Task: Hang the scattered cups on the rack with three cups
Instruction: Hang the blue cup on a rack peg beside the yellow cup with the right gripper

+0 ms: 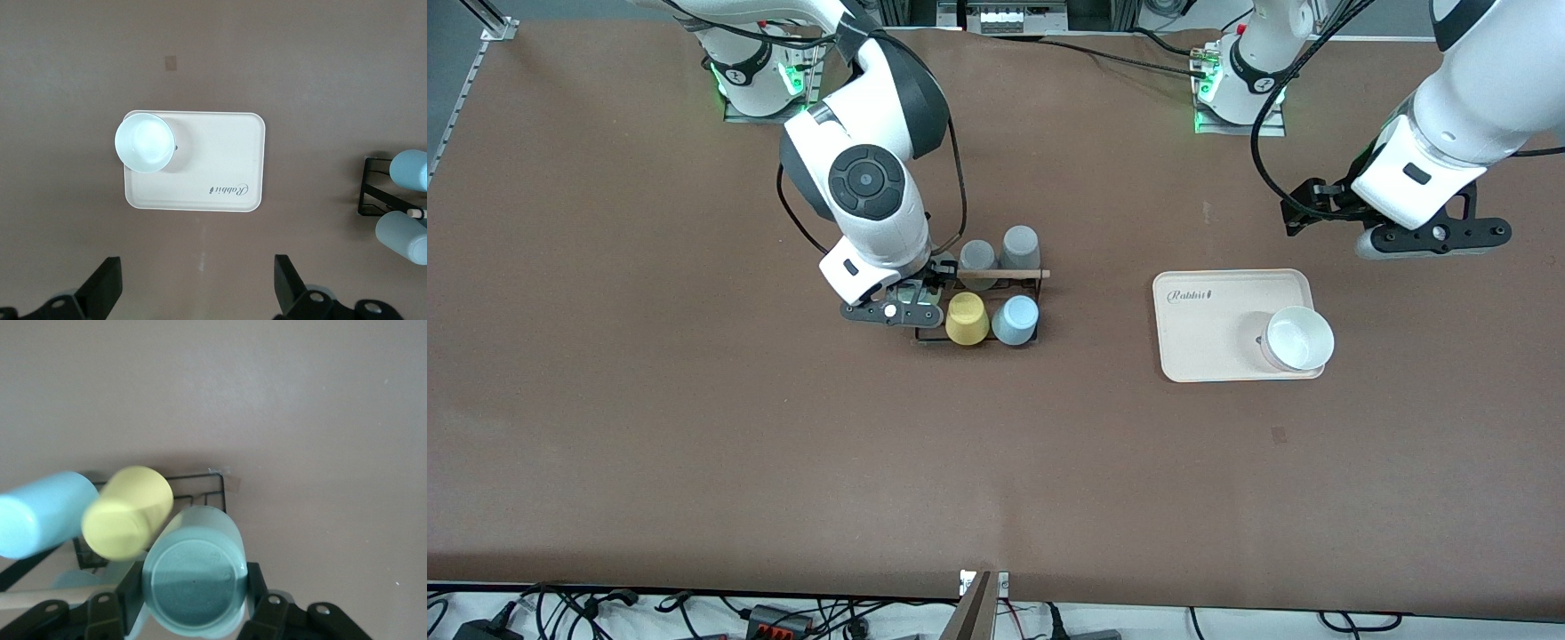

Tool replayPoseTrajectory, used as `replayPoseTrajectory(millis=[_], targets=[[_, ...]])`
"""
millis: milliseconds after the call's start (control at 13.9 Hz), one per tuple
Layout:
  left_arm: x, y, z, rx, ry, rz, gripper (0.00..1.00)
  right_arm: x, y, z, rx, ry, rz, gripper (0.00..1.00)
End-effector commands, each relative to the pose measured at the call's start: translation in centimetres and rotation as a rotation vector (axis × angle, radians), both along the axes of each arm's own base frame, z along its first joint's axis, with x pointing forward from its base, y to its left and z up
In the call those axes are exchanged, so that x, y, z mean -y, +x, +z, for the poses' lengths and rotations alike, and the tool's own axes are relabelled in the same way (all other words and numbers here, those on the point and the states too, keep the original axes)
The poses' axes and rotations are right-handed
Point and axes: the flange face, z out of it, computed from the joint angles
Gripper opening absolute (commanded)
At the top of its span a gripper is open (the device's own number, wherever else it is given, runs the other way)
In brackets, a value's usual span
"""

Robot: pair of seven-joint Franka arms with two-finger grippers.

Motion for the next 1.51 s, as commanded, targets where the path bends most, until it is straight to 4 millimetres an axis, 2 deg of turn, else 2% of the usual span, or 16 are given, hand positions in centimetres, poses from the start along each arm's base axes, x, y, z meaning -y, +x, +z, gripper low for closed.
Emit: replayPoseTrajectory(millis=[0, 215, 359, 503, 718, 862, 1077, 1221, 1293, 1365, 1436], targets=[[-0.4, -0.6, 0.8, -0.019, -0.019, -0.016, 1.0, -0.6, 1.5, 1.3, 0.044, 0.03, -0.024, 0.25], [-0.4, -0.8, 1.0, -0.02, -0.02, -0.016, 1.0, 0.2, 2.4, 1.4, 0.059, 0.036, -0.039, 0.25], [-0.3, -0.8, 1.2, -0.018, -0.025, -0.014, 1.0, -0.6, 1.9, -0.2, 0.051, 0.008, -0.03, 0.25], [-0.3, -1.0, 2.6, -0.02, -0.066, -0.011, 1.0, -0.5, 2.1, -1.3, 0.054, -0.019, -0.022, 0.26], [-0.4, -0.8, 2.7, -0.018, -0.058, -0.015, 1.0, -1.2, 1.5, -2.8, 0.036, -0.035, -0.003, 0.26], [-0.6, -0.8, 2.7, -0.015, -0.063, -0.105, 1.0, -1.6, 1.2, -3.6, 0.027, -0.043, 0.002, 0.26], [-0.7, -0.8, 2.7, -0.017, -0.068, -0.134, 1.0, -2.5, 0.2, -5.1, 0.009, -0.061, 0.02, 0.34], [-0.8, -0.8, 2.6, -0.023, -0.068, -0.132, 1.0, -2.3, 0.1, -5.7, -0.002, -0.067, 0.02, 0.54], [-0.8, -0.8, 2.6, -0.023, -0.068, -0.132, 1.0, -1.9, 0.3, -5.7, -0.004, -0.068, 0.015, 0.84], [-0.8, -0.8, 2.6, -0.023, -0.069, -0.133, 1.0, -1.4, 0.7, -5.4, -0.004, -0.063, 0.019, 1.0], [-0.8, -0.9, 2.6, -0.026, -0.068, -0.133, 1.0, -0.4, 1.4, -4.9, -0.009, -0.055, 0.009, 1.0]])
